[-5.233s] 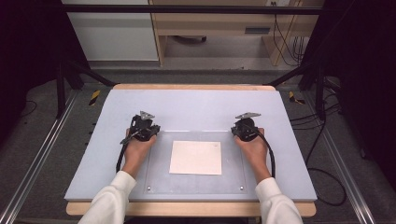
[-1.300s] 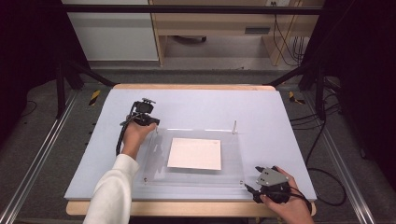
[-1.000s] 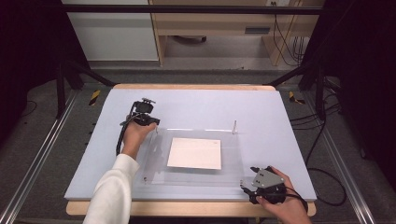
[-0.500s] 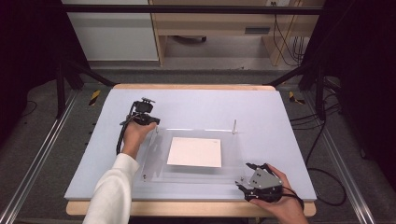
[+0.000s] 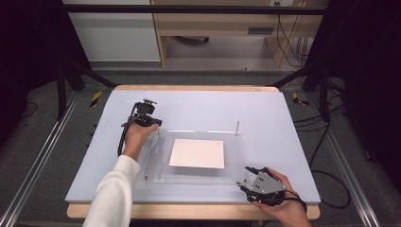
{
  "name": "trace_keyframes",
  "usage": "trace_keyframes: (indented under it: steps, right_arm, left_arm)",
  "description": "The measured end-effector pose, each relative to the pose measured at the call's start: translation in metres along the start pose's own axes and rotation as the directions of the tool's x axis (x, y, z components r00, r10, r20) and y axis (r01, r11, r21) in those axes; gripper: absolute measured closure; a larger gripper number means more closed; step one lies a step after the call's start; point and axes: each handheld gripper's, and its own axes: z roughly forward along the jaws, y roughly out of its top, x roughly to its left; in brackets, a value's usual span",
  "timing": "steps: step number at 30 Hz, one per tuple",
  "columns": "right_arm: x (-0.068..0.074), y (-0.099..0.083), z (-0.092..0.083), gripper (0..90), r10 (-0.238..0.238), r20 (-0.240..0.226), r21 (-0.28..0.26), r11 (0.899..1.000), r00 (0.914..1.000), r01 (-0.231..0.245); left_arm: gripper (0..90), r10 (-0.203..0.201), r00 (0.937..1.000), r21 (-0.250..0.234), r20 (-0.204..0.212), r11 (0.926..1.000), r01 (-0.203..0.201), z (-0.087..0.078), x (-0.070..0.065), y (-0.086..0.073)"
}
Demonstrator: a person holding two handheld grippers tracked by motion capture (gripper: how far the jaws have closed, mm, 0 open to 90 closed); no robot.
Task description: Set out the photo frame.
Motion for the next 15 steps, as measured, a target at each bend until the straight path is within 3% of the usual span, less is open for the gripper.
trace_keyframes:
  steps: [8, 15]
  right_arm:
    - [0.0003, 0.001, 0.0031, 39.3, -0.013, -0.002, 0.006, 1.0, 0.9999, 0.013]
    - [0.0014, 0.0071, -0.0003, 46.1, -0.016, 0.012, -0.025, 1.0, 0.9998, 0.017]
  left_arm:
    - [84.4, 0.01, 0.9999, 0.007, -0.003, 0.9999, -0.01, 0.0002, -0.0008, 0.0007]
    - [84.0, 0.015, 0.9998, 0.003, -0.012, 0.9999, -0.015, 0.0007, -0.0014, 0.0009]
